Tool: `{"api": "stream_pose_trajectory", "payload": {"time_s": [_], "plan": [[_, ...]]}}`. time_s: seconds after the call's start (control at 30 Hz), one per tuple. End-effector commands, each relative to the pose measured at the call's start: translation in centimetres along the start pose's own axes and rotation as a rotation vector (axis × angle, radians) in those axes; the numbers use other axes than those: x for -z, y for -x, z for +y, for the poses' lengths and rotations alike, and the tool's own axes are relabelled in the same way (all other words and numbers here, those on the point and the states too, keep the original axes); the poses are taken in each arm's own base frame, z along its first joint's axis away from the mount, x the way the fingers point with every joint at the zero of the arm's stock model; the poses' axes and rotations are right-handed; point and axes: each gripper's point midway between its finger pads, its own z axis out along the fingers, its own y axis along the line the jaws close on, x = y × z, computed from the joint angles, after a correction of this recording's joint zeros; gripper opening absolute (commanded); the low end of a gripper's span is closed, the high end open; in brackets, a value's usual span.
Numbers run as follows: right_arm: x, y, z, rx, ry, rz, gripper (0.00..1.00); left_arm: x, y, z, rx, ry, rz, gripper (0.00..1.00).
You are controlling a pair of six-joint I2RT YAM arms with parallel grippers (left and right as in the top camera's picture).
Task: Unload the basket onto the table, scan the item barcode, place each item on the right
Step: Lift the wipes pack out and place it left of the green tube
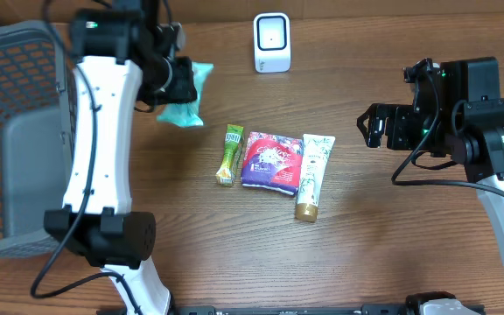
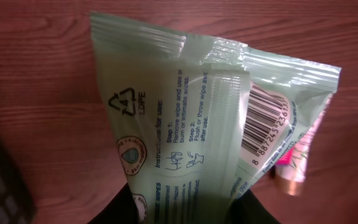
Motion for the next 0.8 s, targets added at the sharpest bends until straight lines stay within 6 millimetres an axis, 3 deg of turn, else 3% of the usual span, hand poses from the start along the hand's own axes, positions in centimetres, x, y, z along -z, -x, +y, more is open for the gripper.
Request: {"api": "stream_pose_trajectory", "payload": {"time_s": [0.0, 0.3, 0.4, 0.53, 0.6, 0.77], "plan": [[0.6, 0.8, 0.6, 0.012, 0.012, -0.029, 1.00, -3.4, -0.8, 1.3, 0.058, 0.050, 0.063, 0.26], [0.6, 0.8, 0.6, 0.012, 0.013, -0.029, 1.00, -12.2, -2.5, 2.7, 0.086, 0.054, 0.114, 0.27], [0.6, 0.8, 0.6, 0.012, 0.012, -0.029, 1.00, -13.4, -2.9, 2.9, 0.087, 0.053, 0.117, 0.31], [0.6, 0.8, 0.6, 0.012, 0.013, -0.029, 1.00, -13.8, -3.3, 2.9, 0.086, 0.054, 0.124, 0.52], [0.6, 0.8, 0.6, 0.012, 0.013, -0.029, 1.00, -13.8, -3.2, 2.9, 0.086, 0.053, 0.124, 0.57], [0.6, 0.8, 0.6, 0.012, 0.013, -0.029, 1.00, -13.2, -3.0, 2.8, 0.085, 0.053, 0.121, 0.63]]}}
